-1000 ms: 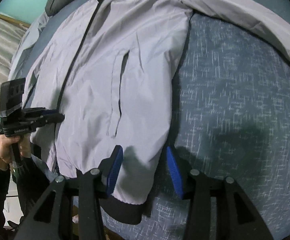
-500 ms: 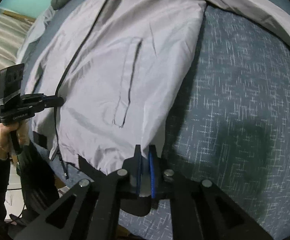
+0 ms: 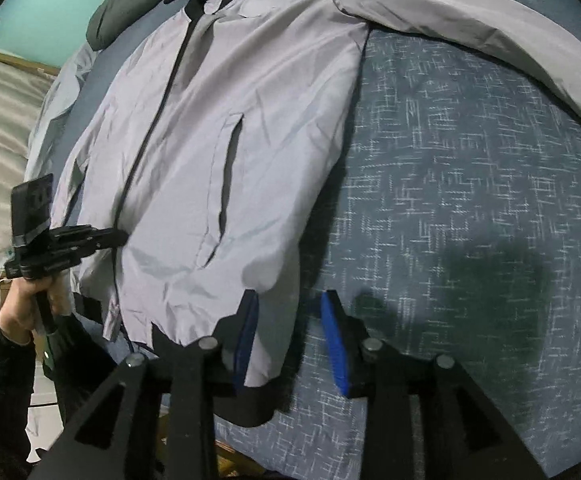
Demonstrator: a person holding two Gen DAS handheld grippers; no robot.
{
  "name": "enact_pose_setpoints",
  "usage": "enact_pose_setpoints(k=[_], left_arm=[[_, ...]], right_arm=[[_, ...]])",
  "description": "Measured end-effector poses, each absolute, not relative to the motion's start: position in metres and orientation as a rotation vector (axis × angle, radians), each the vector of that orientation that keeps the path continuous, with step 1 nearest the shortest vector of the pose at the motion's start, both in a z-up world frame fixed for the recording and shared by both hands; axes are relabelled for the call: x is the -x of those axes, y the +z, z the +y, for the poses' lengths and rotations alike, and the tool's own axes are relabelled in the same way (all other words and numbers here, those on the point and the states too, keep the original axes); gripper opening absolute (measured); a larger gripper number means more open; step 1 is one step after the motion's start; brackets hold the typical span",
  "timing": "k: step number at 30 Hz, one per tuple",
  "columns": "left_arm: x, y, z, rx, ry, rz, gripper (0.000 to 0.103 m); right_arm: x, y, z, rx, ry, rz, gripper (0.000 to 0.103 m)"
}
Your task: Fold clothes
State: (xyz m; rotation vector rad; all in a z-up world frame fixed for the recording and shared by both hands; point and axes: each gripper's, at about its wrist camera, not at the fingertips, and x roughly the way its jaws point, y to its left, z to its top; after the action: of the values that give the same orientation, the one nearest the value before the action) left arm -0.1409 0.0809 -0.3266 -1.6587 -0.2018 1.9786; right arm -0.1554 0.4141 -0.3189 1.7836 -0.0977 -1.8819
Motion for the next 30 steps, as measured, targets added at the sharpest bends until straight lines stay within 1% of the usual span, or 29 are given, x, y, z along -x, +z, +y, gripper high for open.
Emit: enact_pose_setpoints(k=[3,4,8,10,11,12,13,14,17,20,24,28,30], left_arm=[[0.139,-0.326,0.077,1.667,1.977,-0.211,0.006],[0.14,-0.323,0.074,1.66,1.972,-0.25,0.006],[0.134,-0.299,0.05,1.619,2.011,-0.277,0.009],[0.132,-0.286,0.031,1.604,2.037,-0.301,0.015],[0.13,-0.279,0.02,1.6,2.053,-0.314,0.023],[0.127,-0.275,0.007,1.603,2.068,-0.319,0.029],[0.124,-0.271,-0.005,1.608,2.083,-0.323,0.03],[0.119,-0.269,-0.019,1.62,2.098,-0.327,0.03],[0.107,-0.273,-0.055,1.682,2.13,-0.354,0.033],[0.088,-0.282,-0.089,1.742,2.13,-0.403,0.043],[0.063,-0.294,-0.116,1.793,2.115,-0.442,0.044],[0.05,-0.306,-0.126,1.815,2.097,-0.466,0.044],[0.046,-0.313,-0.129,1.829,2.095,-0.483,0.046]], right_arm=[[0.155,-0.333,0.417,-1.826,-1.828,-0.158,0.033],[0.155,-0.334,0.416,-1.836,-1.822,-0.168,0.033],[0.155,-0.334,0.419,-1.83,-1.816,-0.194,0.033],[0.156,-0.328,0.424,-1.813,-1.818,-0.212,0.033],[0.157,-0.325,0.428,-1.804,-1.817,-0.224,0.033],[0.157,-0.323,0.431,-1.8,-1.816,-0.233,0.035],[0.157,-0.321,0.434,-1.798,-1.814,-0.241,0.037],[0.156,-0.319,0.437,-1.795,-1.812,-0.25,0.043],[0.152,-0.316,0.439,-1.802,-1.811,-0.246,0.044],[0.145,-0.318,0.438,-1.817,-1.8,-0.259,0.044],[0.137,-0.323,0.43,-1.854,-1.787,-0.245,0.044],[0.131,-0.325,0.421,-1.877,-1.792,-0.231,0.044],[0.13,-0.325,0.421,-1.881,-1.797,-0.227,0.044]])
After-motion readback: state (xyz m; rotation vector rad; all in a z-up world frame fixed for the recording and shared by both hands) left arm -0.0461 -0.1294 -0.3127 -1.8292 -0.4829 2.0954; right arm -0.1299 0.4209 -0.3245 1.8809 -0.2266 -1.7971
